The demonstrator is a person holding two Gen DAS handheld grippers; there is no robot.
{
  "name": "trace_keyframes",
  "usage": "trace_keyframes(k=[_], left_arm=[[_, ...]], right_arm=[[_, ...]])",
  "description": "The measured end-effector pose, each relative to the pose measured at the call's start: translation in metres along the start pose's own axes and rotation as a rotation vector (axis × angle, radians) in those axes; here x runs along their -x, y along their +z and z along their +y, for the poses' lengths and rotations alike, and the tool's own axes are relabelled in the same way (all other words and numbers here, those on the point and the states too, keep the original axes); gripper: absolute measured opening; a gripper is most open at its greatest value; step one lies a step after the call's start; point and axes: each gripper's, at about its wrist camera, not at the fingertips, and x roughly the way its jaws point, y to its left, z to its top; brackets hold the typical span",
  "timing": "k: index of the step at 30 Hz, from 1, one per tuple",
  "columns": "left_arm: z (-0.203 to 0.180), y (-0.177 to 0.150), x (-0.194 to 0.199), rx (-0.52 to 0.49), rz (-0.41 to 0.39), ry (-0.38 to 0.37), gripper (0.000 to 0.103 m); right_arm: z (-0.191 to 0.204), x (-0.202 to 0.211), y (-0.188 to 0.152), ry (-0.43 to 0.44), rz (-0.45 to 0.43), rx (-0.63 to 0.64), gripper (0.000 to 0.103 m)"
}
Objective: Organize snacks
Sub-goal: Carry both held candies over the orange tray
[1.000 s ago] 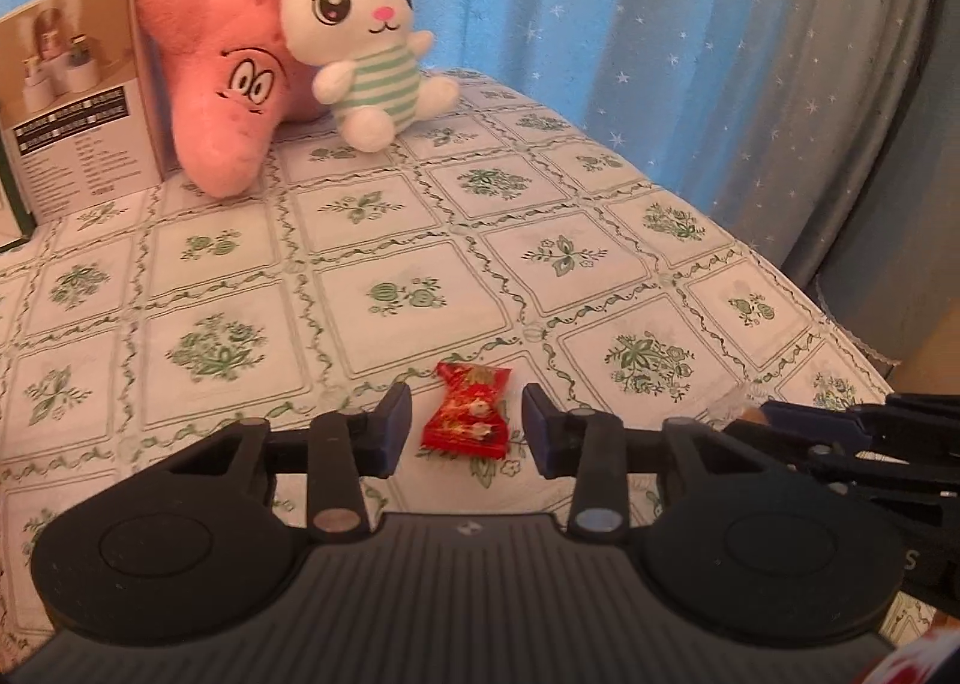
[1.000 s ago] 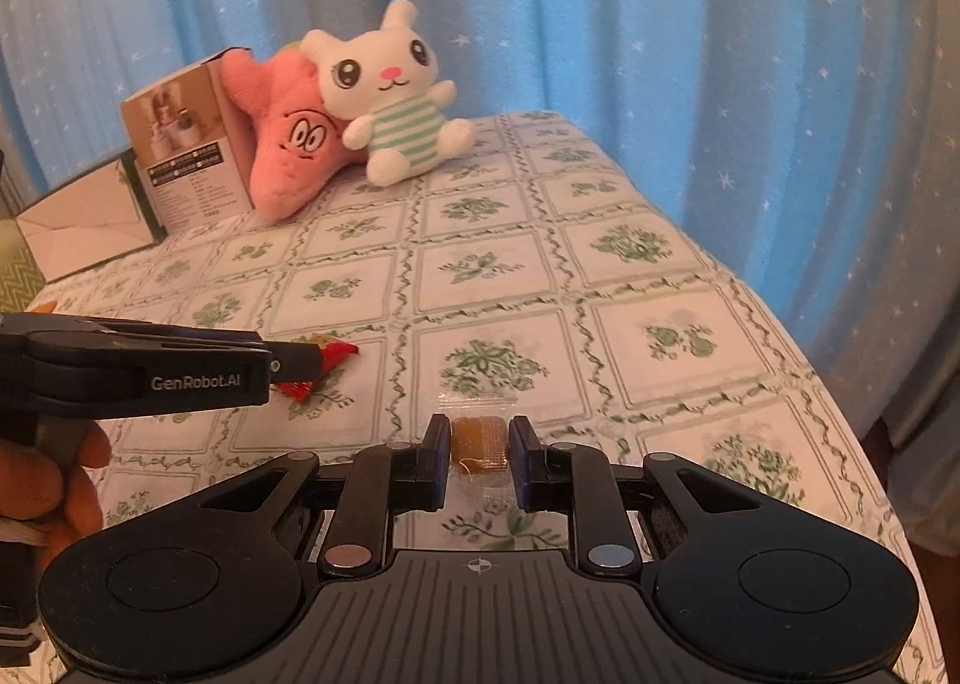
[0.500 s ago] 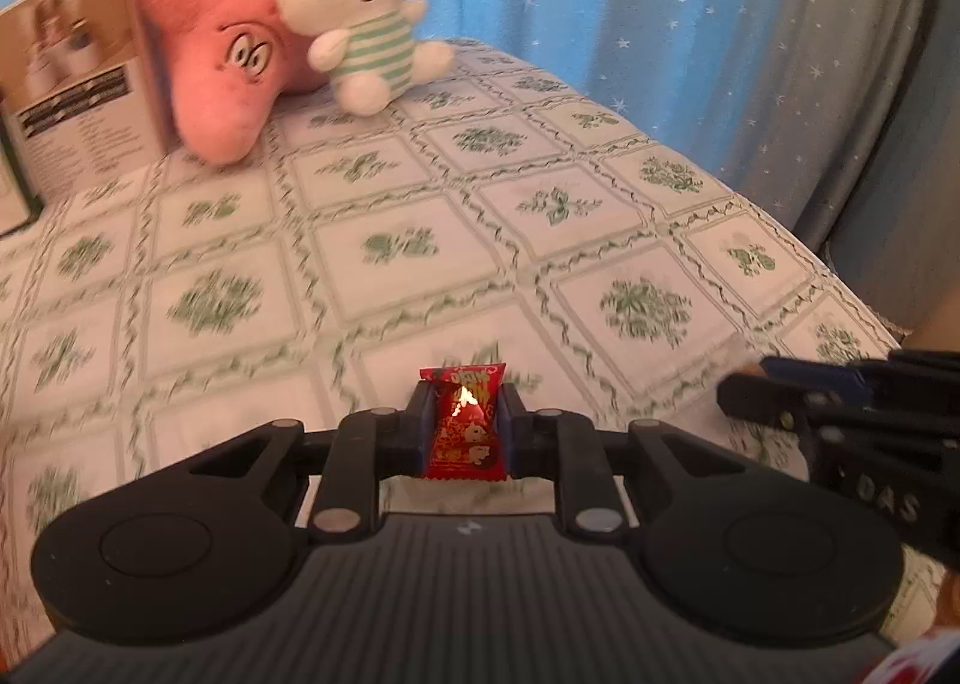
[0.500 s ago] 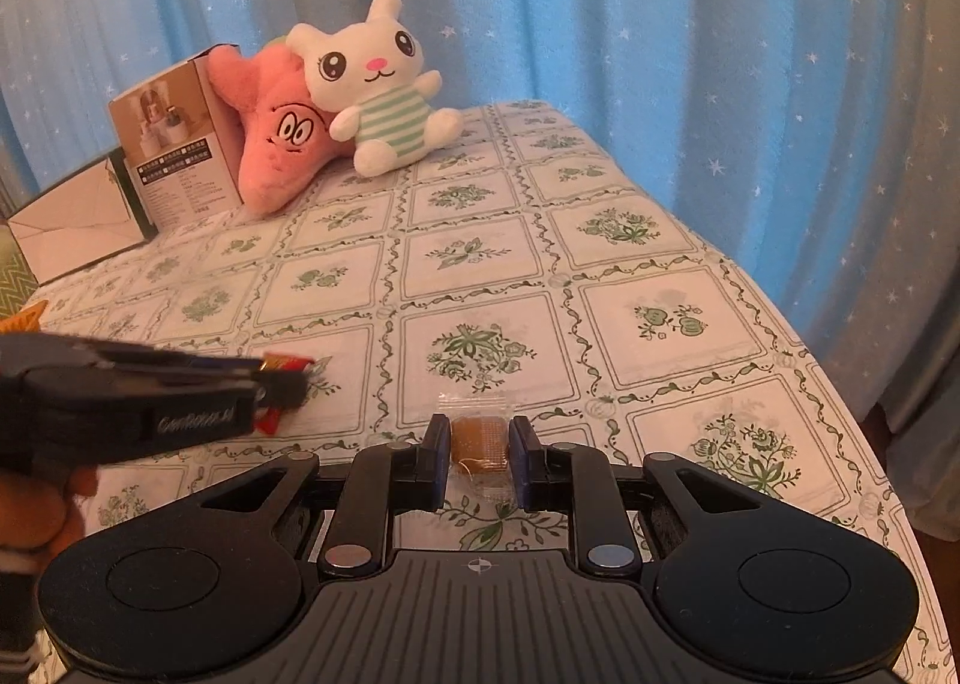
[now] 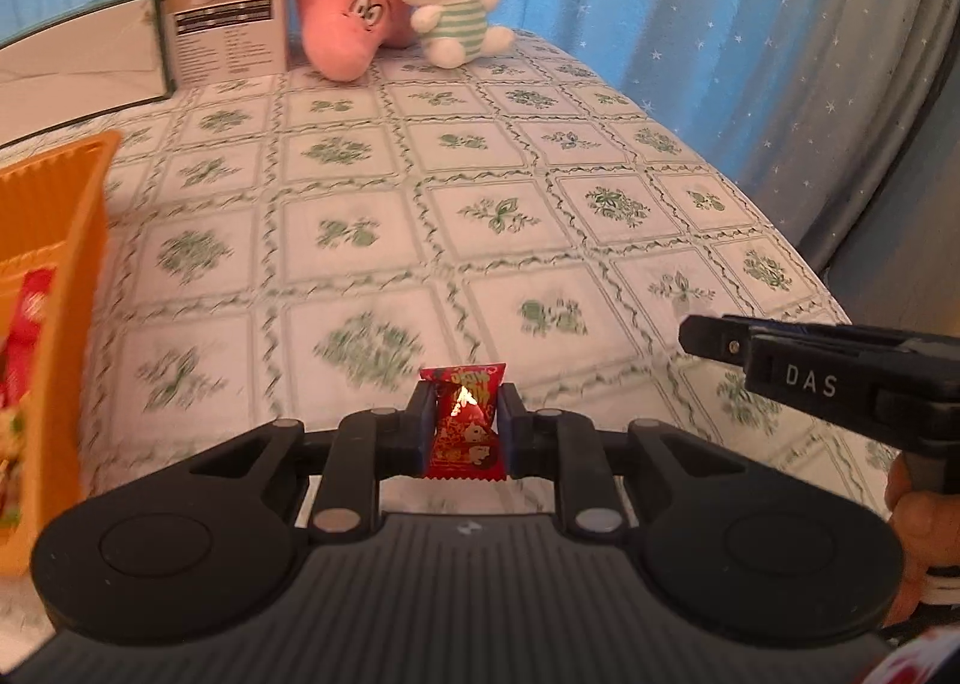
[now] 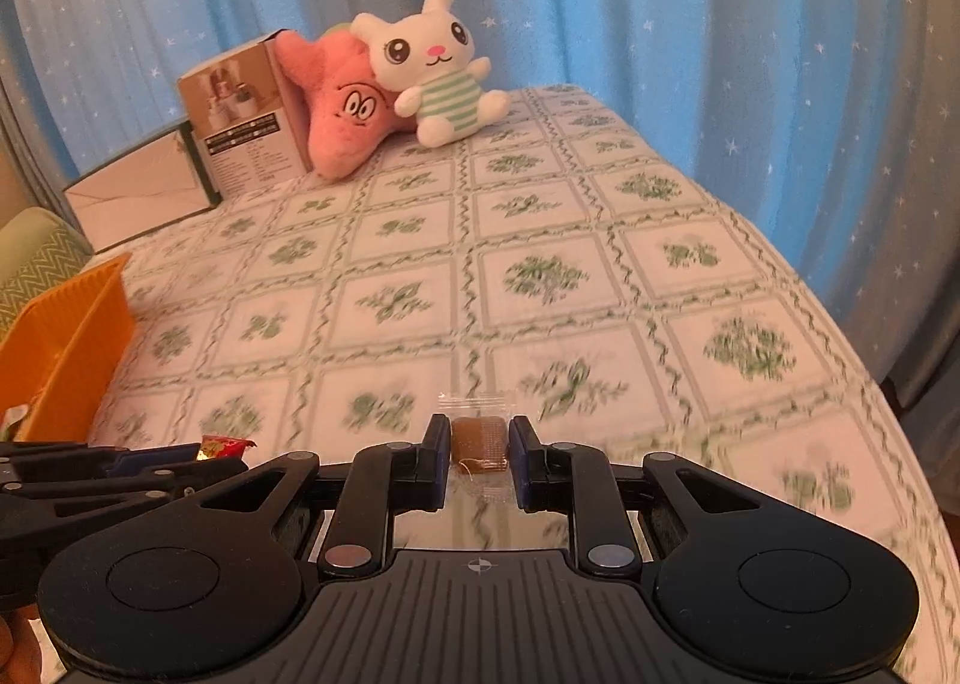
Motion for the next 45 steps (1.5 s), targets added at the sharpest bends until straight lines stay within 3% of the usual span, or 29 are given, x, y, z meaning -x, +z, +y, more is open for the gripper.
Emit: trace_keyframes(k=[11, 22, 45], left_arm=[[0.009, -0.040, 0.091, 0.043, -0.022, 0.025, 0.019], [0.027, -0.069, 0.154, 0.084, -0.060, 0.050, 0.019], [0.061, -0.072, 0.199, 0.134, -0.113, 0.099, 0.019]], right_arm=[[0.043, 0.078, -0.057, 0.022, 0.053, -0.049, 0.021], [0.086, 0.120, -0.069, 0.054, 0.035, 0.048, 0.021], [0.142, 0.131, -0.057, 0.132, 0.019, 0.142, 0.021]])
